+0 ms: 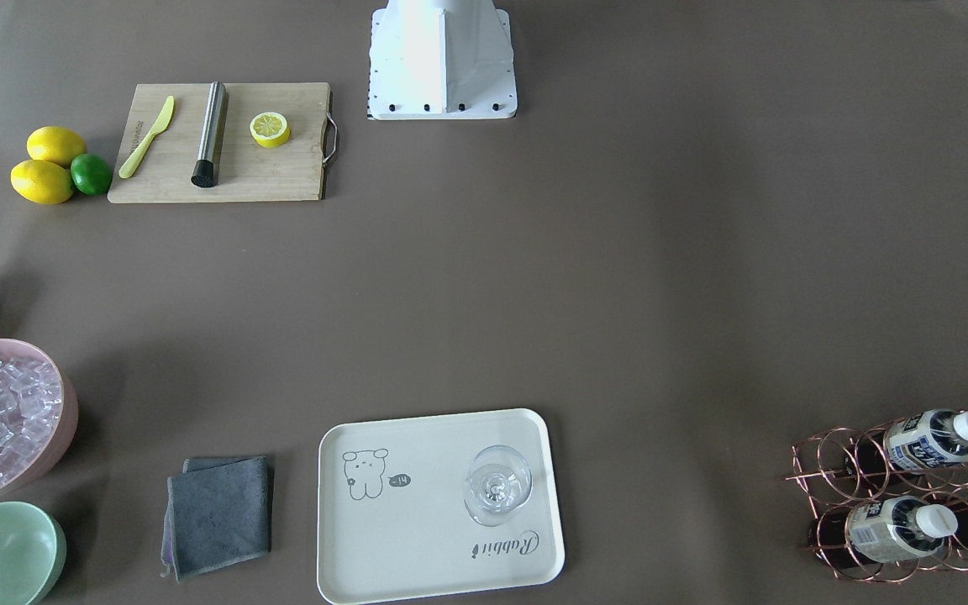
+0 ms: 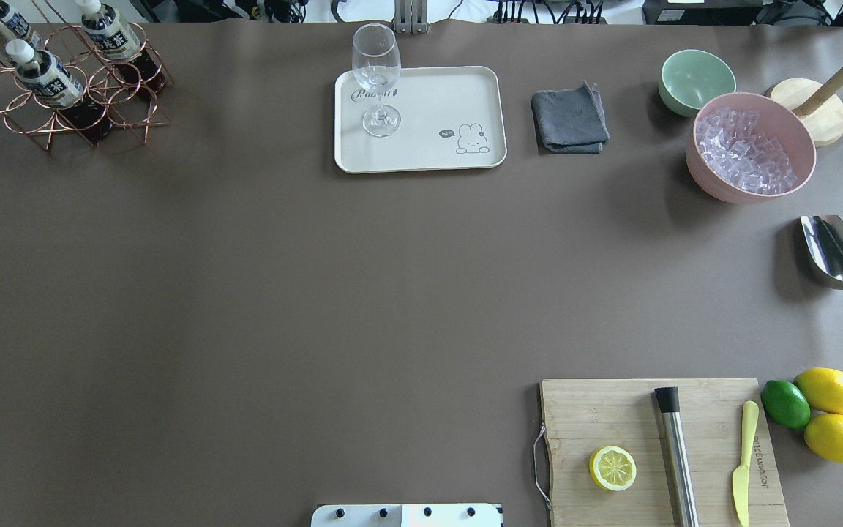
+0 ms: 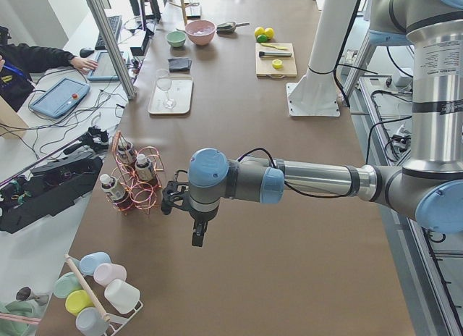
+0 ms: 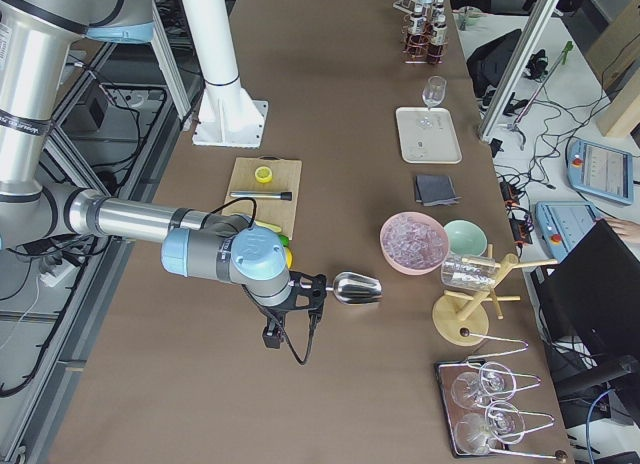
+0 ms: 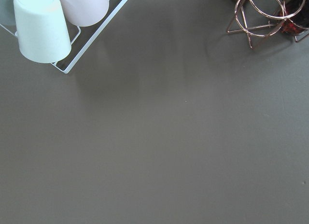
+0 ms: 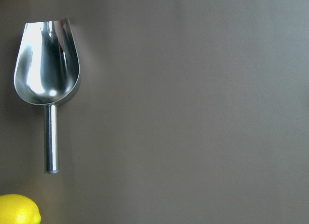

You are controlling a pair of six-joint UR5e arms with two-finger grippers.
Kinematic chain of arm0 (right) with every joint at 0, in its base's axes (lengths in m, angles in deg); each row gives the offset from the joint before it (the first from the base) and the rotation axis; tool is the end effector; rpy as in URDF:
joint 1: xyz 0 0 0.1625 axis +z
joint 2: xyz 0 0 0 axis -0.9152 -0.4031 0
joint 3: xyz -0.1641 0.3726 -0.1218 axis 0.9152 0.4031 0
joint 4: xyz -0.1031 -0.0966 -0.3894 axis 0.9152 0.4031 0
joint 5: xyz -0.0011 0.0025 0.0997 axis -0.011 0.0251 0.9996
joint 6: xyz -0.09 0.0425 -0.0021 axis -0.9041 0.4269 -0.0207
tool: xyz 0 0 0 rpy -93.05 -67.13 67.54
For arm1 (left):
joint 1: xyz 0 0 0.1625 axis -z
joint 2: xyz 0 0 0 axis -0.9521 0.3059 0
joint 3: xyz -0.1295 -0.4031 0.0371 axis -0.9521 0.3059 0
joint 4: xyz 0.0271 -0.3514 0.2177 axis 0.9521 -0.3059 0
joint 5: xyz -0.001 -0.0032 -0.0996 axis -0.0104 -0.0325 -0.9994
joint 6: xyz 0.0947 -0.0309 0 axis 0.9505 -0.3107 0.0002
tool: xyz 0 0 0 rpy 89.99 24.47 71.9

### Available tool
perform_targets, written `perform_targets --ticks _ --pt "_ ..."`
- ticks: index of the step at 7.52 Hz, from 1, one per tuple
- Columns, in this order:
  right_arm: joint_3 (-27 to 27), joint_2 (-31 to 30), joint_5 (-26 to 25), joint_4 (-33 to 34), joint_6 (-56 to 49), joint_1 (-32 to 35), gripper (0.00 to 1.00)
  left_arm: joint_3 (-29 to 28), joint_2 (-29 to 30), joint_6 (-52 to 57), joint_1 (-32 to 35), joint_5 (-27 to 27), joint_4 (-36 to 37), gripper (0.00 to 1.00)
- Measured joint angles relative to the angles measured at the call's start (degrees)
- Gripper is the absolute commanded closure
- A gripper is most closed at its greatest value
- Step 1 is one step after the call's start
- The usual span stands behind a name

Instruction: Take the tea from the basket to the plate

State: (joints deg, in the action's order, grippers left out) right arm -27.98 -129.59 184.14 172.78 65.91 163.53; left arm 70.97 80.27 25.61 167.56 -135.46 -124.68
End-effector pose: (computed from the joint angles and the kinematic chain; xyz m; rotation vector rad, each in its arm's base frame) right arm 0.1031 -0.3108 0.6615 0.0193 -0.7882 0.1024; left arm -0.1058 -0.4562 0.6081 0.1880 0.7753 0.0166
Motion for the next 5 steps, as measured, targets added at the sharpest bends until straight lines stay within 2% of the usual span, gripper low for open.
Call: perform_targets --ticks 5 --pt "0.24 0.09 -0.01 0.00 0.00 -0.04 0.00 -0.86 0.61 0.09 -2.07 0.31 -1.43 0.02"
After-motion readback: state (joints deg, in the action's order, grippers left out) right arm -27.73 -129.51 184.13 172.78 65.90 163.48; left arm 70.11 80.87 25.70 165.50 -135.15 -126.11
